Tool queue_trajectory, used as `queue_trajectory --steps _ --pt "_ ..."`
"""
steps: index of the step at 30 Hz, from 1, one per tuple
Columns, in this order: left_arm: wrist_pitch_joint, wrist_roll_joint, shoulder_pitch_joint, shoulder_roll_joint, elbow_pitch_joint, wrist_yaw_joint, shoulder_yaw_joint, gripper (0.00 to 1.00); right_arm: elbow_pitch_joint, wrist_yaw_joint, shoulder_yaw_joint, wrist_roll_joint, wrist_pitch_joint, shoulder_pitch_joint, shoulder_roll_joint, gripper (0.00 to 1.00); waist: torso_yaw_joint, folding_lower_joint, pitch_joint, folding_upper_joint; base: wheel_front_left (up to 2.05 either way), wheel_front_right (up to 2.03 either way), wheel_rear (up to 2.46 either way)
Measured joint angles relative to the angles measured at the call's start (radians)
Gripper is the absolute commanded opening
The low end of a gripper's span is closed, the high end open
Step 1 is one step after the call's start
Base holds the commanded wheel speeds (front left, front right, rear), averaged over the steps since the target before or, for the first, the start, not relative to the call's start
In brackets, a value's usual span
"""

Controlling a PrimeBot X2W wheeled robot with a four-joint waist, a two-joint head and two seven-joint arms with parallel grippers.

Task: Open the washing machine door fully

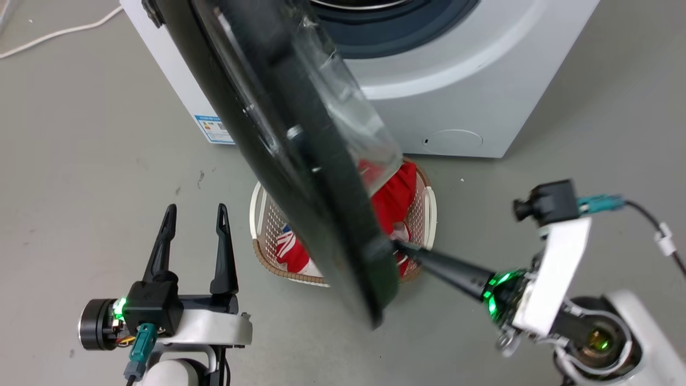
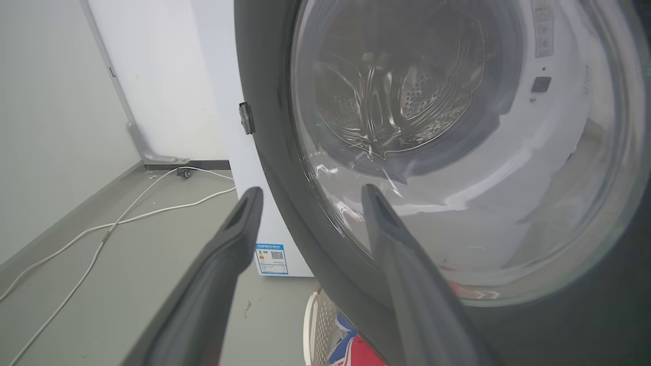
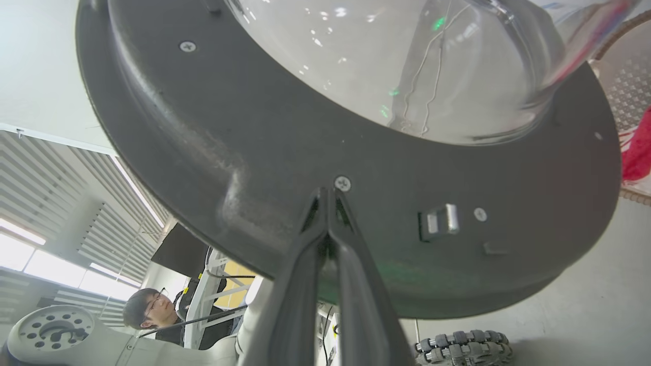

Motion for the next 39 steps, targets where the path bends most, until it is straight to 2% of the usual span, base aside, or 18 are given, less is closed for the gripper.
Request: queue_trajectory --steps 10,17,21,26,27,28,29,34,36,39 --pt "0.000 0.003 0.021 0.000 0.005 -0.003 0.001 1.00 -0.001 0.000 0.127 -0.012 0.009 0.062 0.066 0.00 0.016 0.0000 -0.040 0.0000 0.00 0.00 0.00" --pt "0.000 0.004 0.039 0.000 0.016 -0.004 0.004 1.00 0.027 0.000 0.171 -0.012 -0.008 0.099 0.091 0.00 0.022 0.0000 -0.072 0.0000 0.00 0.00 0.00" --pt "0.000 0.003 0.057 0.000 0.021 -0.001 0.004 1.00 0.028 0.000 0.149 -0.006 -0.061 0.139 0.095 0.00 0.021 0.0000 -0.099 0.0000 0.00 0.00 0.00" --pt "0.000 0.002 0.084 0.000 0.027 -0.001 0.007 1.00 -0.007 0.000 0.063 -0.017 -0.205 0.197 0.102 0.01 0.018 0.0000 -0.140 0.0000 0.00 0.00 0.00" --pt "0.000 0.002 0.088 0.000 0.028 -0.001 0.008 1.00 -0.019 0.000 0.048 -0.018 -0.231 0.209 0.104 0.20 0.017 -0.0001 -0.149 0.0000 0.00 0.00 0.00" --pt "0.000 0.002 0.093 0.000 0.028 -0.001 0.010 1.00 -0.028 0.000 0.027 -0.026 -0.268 0.221 0.108 0.47 0.016 0.0000 -0.157 0.0000 0.00 0.00 0.00" --pt "0.000 0.002 0.100 0.000 0.029 -0.002 0.011 1.00 -0.035 0.000 0.007 -0.032 -0.299 0.231 0.109 1.00 0.014 0.0000 -0.165 0.0000 0.00 0.00 0.00" --pt "0.000 0.003 0.123 0.000 0.029 -0.004 0.020 1.00 -0.099 0.000 -0.079 -0.099 -0.492 0.273 0.115 1.00 0.007 -0.0001 -0.202 0.0000 0.00 0.00 0.00" --pt "0.000 0.003 0.128 0.000 0.028 -0.004 0.025 1.00 -0.108 0.000 -0.104 -0.181 -0.595 0.280 0.105 1.00 0.004 -0.0001 -0.212 0.0000 0.00 0.00 0.00" --pt "0.000 0.004 0.138 0.000 0.027 -0.005 0.030 1.00 -0.099 0.000 -0.105 -0.361 -0.759 0.282 0.056 1.00 -0.001 -0.0001 -0.224 0.0000 0.00 0.00 0.00"
